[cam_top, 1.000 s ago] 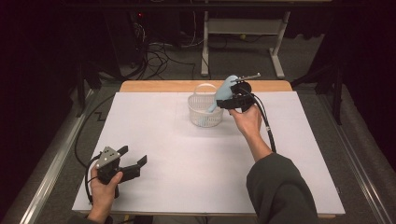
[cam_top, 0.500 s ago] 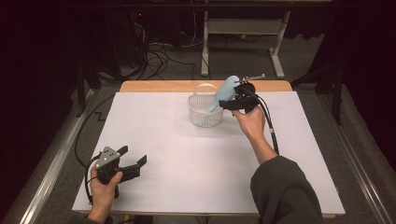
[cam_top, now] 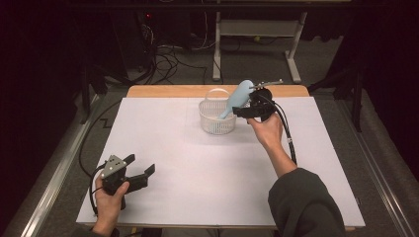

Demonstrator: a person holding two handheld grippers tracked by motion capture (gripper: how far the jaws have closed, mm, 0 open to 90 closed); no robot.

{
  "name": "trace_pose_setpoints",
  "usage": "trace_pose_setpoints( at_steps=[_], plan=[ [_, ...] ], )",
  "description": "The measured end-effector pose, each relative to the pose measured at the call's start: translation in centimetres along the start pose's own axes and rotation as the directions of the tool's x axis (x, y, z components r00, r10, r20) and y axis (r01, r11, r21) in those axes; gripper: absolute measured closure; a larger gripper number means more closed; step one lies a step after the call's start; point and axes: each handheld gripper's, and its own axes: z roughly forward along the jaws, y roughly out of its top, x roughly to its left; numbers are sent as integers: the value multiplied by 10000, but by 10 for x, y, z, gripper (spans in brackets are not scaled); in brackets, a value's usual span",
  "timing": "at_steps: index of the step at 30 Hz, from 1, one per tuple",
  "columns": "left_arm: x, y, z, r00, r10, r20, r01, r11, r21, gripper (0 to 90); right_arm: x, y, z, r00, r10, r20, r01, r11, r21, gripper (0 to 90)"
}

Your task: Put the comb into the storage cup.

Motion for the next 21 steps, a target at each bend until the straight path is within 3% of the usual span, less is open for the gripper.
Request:
trace_pose_setpoints(
  at_steps=[21],
  plan=[
    [1,0,-1,10000,-38,-74,38,10000,-38,158,-4,-8,-17,9999,0,-170,-5,9995,-313,258]
  ],
)
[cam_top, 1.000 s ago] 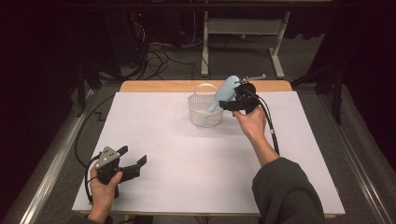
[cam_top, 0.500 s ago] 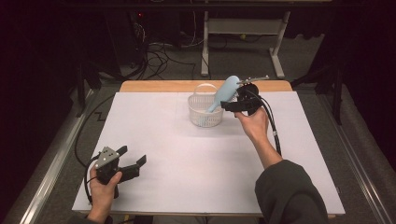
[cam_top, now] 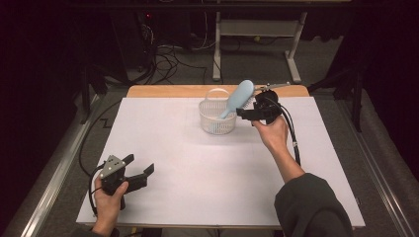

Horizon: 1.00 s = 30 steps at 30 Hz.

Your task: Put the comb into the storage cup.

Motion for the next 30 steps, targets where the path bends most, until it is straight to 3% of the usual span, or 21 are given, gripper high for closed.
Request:
trace_pose_setpoints(
  at_steps=[30],
  plan=[
    [-1,0,-1,10000,-2,-48,2,10000,-9,158,-9,-13,-22,10000,31,74,-28,9989,-477,257]
  ],
)
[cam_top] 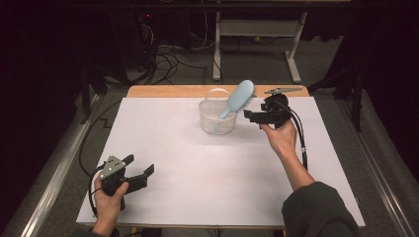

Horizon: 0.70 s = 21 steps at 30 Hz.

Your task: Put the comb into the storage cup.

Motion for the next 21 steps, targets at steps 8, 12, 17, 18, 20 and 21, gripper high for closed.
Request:
trace_pose_setpoints(
  at_steps=[8,12,17,18,20,21],
  plan=[
    [0,0,0,10000,-35,11,35,10000,7,158,-3,-3,-6,10000,27,24,-27,9999,-143,257],
    [0,0,0,10000,-35,16,35,10000,7,158,-4,-5,-9,10000,34,22,-34,9998,-192,258],
    [0,0,0,10000,-36,16,36,10000,6,158,-4,-6,-12,10000,-10,-16,9,9997,-228,258],
    [0,0,0,10000,-35,13,35,10000,10,158,-5,-6,-13,10000,-11,-26,10,9997,-255,258],
    [0,0,0,10000,-31,5,31,10000,25,158,-5,-7,-14,10000,-6,-54,4,9996,-299,258],
    [1,0,0,10000,-30,6,30,10000,28,158,-5,-7,-15,10000,-26,-57,24,9995,-300,258]
  ],
)
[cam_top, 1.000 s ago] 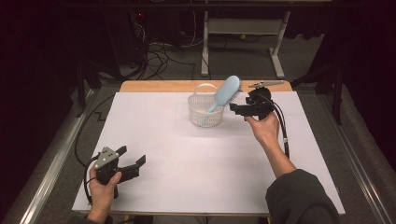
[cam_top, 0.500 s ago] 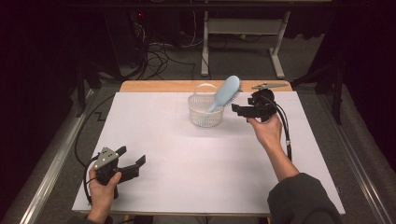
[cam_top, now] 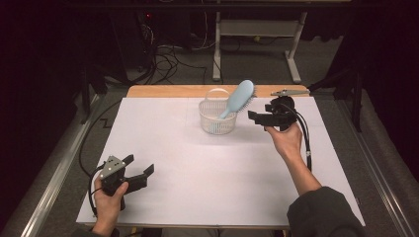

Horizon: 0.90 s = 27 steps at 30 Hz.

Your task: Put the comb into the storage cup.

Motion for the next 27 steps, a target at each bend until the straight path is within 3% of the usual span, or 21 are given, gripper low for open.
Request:
trace_pose_setpoints(
  at_steps=[27],
  plan=[
    [0,0,0,10000,-30,-3,30,10000,-23,158,-2,-6,-17,9999,-158,-21,157,9997,-208,262]
  ],
)
